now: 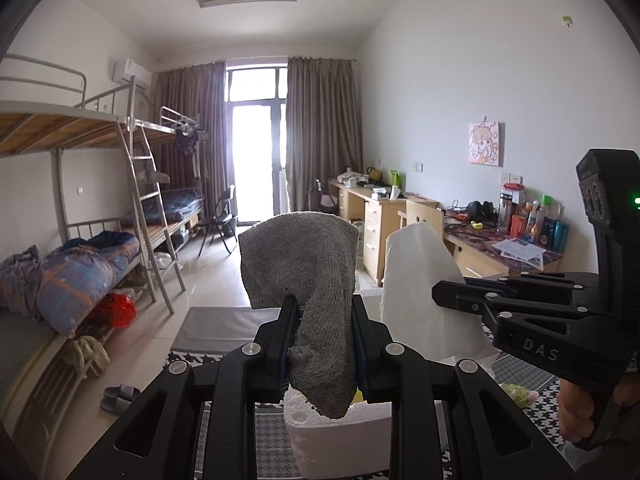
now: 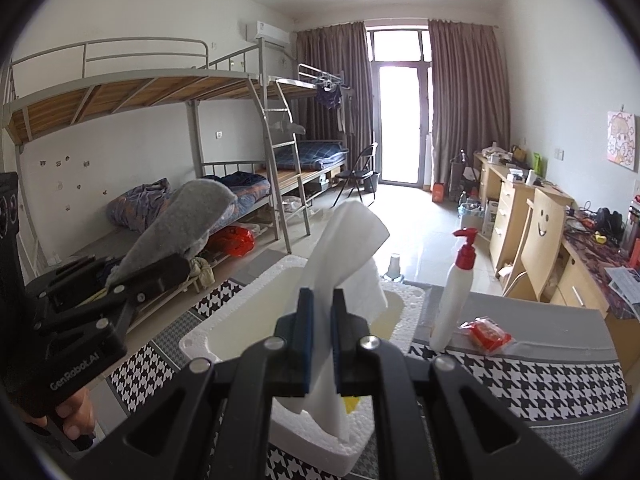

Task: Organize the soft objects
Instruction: 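Lower the tissue into the foam box and open the right tool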

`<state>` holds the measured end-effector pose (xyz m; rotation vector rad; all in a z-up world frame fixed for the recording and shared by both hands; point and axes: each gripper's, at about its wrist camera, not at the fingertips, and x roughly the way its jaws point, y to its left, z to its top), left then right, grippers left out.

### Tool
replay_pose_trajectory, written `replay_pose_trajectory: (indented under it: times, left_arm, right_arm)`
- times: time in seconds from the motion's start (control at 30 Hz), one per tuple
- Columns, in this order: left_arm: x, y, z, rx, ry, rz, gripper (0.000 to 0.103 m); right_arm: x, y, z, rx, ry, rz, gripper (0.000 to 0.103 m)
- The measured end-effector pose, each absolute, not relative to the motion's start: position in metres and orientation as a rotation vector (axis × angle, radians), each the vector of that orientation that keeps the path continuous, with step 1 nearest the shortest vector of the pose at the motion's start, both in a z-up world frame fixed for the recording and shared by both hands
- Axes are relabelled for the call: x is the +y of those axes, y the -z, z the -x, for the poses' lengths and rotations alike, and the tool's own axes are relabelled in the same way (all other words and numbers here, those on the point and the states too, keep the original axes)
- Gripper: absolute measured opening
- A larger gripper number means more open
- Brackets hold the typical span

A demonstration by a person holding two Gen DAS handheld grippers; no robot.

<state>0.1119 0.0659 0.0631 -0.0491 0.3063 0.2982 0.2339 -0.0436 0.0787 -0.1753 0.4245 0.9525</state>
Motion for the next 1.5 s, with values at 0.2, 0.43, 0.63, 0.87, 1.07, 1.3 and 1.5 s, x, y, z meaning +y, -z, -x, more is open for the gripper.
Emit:
replay_pose_trajectory:
  times: [0.2, 0.43, 0.63, 0.87, 1.07, 1.3, 1.5]
  left_arm:
    - [0.070, -0.062, -0.111, 0.307, -0.318, 0.059, 0.027]
    - [0.068, -0.061, -0.111, 0.309, -0.326, 0.067, 0.027]
    - [0.068, -0.061, -0.111, 0.309, -0.328, 0.068, 0.027]
    - [0.069, -0.061, -0.114, 0.313, -0.320, 0.069, 0.027]
    - [0.070, -0.060, -0.117, 0.316, -0.309, 0.066, 0.027]
    - [0.065, -0.060, -0.122, 0.320, -0.285, 0.053, 0.027]
    - [0.065, -0.059, -0.127, 0.324, -0.259, 0.048, 0.027]
  right_arm:
    - [-0.035, -0.072, -0.237, 0.455, -0.958, 0.184, 0.011]
    - [-0.027, -0.066, -0.239, 0.492, -0.969, 0.193, 0.011]
    - [-0.020, -0.061, -0.242, 0.534, -0.999, 0.192, 0.042]
    - [-0.023, -0.060, -0.241, 0.532, -0.999, 0.195, 0.067]
    - [-0.033, -0.066, -0.241, 0.504, -0.976, 0.180, 0.085]
    - [-0.043, -0.072, -0.241, 0.479, -0.953, 0.174, 0.086]
    - [-0.056, -0.075, -0.238, 0.456, -0.924, 0.166, 0.086]
